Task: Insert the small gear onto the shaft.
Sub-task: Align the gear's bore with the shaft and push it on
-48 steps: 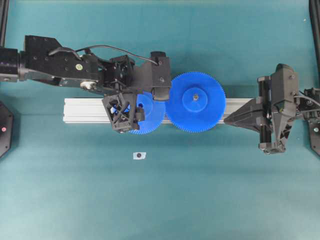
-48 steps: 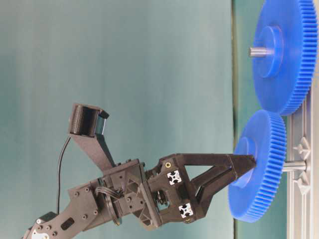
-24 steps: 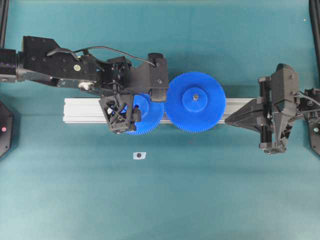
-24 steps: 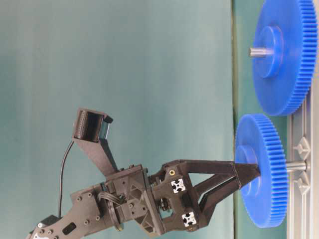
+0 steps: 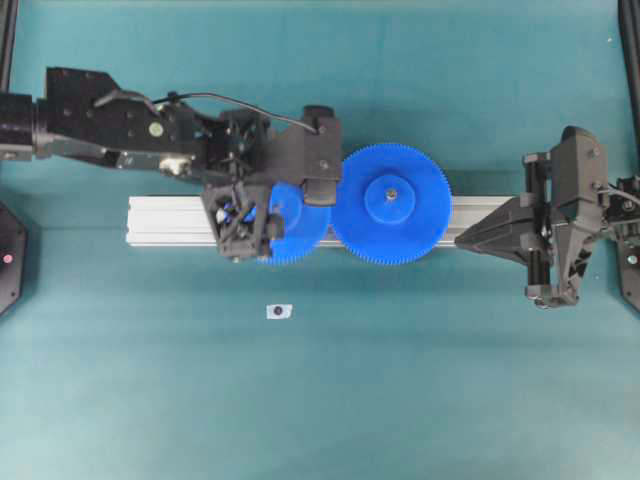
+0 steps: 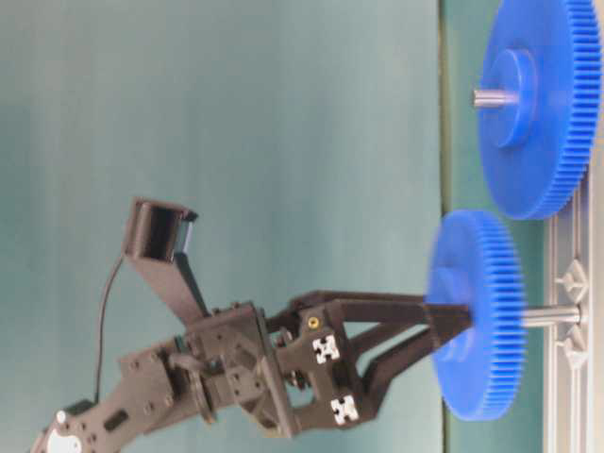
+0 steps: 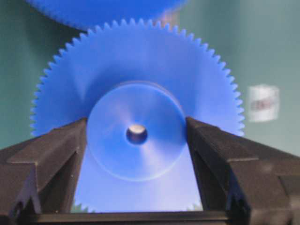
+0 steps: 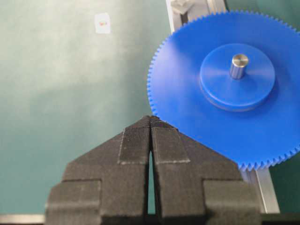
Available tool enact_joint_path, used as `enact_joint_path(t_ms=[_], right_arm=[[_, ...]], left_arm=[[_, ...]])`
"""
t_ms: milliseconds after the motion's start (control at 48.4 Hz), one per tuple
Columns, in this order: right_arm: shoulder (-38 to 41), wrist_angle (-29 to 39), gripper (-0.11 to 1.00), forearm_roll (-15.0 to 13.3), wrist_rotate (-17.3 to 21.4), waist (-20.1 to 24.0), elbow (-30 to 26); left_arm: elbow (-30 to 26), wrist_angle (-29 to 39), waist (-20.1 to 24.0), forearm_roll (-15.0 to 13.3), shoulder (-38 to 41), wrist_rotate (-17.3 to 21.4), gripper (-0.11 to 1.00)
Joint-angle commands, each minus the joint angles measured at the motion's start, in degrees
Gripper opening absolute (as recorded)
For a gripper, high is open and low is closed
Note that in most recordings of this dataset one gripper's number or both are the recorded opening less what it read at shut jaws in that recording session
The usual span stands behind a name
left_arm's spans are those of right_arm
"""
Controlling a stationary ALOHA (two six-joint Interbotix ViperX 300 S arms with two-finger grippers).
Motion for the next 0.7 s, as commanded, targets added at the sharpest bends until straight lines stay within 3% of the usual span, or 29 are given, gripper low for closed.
enact_joint_path(t_ms=[0,682], right_arm=[[-0.44,-0.18,0.01,0.09,0.44,0.09,-0.44],[-0.79,-0.18,0.01,0.0,0.44,0.18,-0.35]], left_arm=[[-2.02,1.14,0.0,0.18,-0.09,0.35,0.71],[-1.49,3.52,-3.87,0.18,1.23,-3.96,0.71]])
